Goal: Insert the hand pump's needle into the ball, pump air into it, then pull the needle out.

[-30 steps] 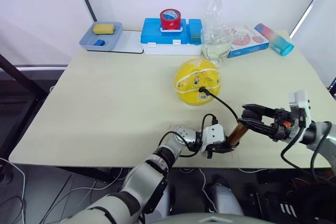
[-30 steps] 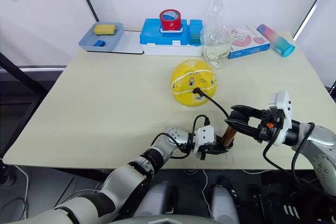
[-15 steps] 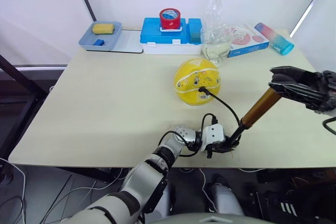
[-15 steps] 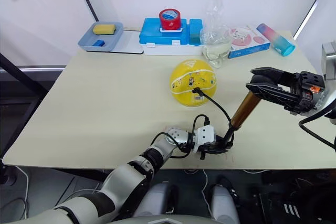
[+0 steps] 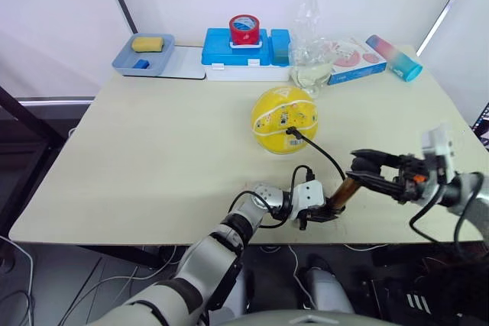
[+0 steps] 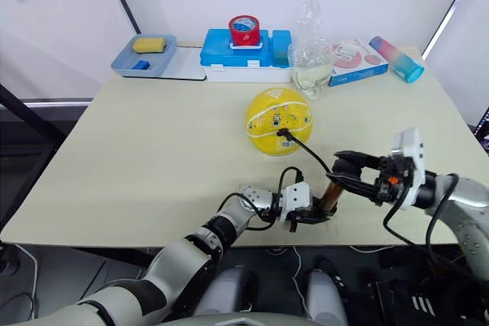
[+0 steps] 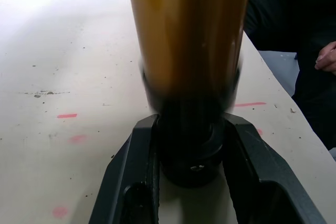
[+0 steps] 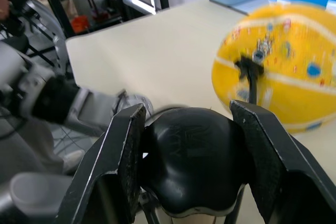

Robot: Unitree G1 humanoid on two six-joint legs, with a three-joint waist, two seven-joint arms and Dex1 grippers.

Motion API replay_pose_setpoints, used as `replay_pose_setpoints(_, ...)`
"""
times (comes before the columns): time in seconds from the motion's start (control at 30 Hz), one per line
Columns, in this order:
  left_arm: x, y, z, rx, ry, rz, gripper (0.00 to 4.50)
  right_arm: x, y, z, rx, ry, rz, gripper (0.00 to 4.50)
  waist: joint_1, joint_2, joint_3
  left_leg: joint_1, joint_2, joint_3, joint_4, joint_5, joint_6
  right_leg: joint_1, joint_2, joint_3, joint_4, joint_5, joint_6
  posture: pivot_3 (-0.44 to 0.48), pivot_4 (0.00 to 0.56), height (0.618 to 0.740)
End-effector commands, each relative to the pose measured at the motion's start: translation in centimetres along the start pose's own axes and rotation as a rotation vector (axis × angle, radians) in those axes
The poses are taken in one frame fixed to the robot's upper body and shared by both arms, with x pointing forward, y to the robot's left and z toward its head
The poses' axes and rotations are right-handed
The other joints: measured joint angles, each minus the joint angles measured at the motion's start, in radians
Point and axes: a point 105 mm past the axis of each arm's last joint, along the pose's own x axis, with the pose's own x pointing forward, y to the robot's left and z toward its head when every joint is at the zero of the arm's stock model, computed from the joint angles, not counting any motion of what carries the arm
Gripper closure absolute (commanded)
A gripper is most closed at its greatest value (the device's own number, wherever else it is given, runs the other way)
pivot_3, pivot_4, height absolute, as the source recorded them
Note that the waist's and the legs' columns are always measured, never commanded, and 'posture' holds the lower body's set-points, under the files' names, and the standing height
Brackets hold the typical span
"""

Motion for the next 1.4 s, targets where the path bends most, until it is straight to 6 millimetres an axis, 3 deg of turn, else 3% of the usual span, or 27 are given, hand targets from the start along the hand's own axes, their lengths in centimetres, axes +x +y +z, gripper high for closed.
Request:
replay_pose_setpoints(0.03,-0.6,-1.4,-2.6,-0.047,0.083,-0.03,3.34,-0.3,-0.7,-1.6,-0.009,0.049,-0.047,2.45,0.0,0.0,0.0,0.0,0.0,0.0,0.0,0.0,0.0,0.0,0.0,0.0,0.0,0.0,0.0,0.0,0.15,0.739)
replay_pose_setpoints(0.17,-0.6,-1.6,-2.6,-0.047,0.075,-0.028,3.34,-0.5,-0.4,0.1,-0.02,-0.012,-0.019,2.45,0.0,0.0,0.0,0.002,0.0,0.0,0.0,0.0,0.0,0.001,0.0,0.0,0.0,0.0,0.0,0.0,0.15,0.739)
replay_pose_setpoints(0.43,-0.9,-1.5,-2.8,-0.036,0.08,-0.029,3.34,-2.4,-0.4,7.0,-0.088,-0.155,-0.015,2.45,-0.001,0.002,0.002,0.0,0.0,0.0,-0.001,0.0,0.0,0.0,-0.001,0.0,0.0,0.0,0.0,0.0,0.15,0.739)
replay_pose_setpoints(0.8,-1.0,-1.7,-2.8,-0.031,0.083,-0.047,3.34,-4.3,0.4,13.9,-0.129,-0.246,-0.023,2.45,-0.002,0.003,0.003,0.0,0.0,0.001,-0.002,0.0,0.0,-0.001,-0.006,0.0,-0.001,0.0,0.0,0.0,0.15,0.739)
replay_pose_setpoints(0.93,-1.0,-1.7,-2.8,-0.029,0.082,-0.053,3.34,-3.2,0.2,11.4,-0.084,-0.164,-0.028,2.45,-0.002,0.003,0.003,-0.002,0.0,0.001,-0.002,0.0,0.0,-0.002,-0.006,0.0,-0.001,0.0,0.0,0.0,0.15,0.739)
replay_pose_setpoints(1.27,-0.9,-1.4,-2.4,-0.019,0.074,-0.042,3.34,-0.3,-0.7,1.2,-0.014,0.047,-0.069,2.45,-0.003,0.001,0.001,-0.001,0.0,0.0,-0.002,0.0,0.0,-0.001,-0.001,0.0,0.0,0.0,0.0,0.0,0.15,0.739)
replay_pose_setpoints(1.4,-0.8,-1.3,-2.2,-0.019,0.059,-0.028,3.34,0.2,-0.6,-1.2,-0.008,0.069,-0.069,2.45,-0.003,0.001,0.001,0.0,0.0,0.0,-0.002,0.0,0.0,-0.001,0.0,0.0,0.0,0.0,0.0,0.0,0.15,0.739)
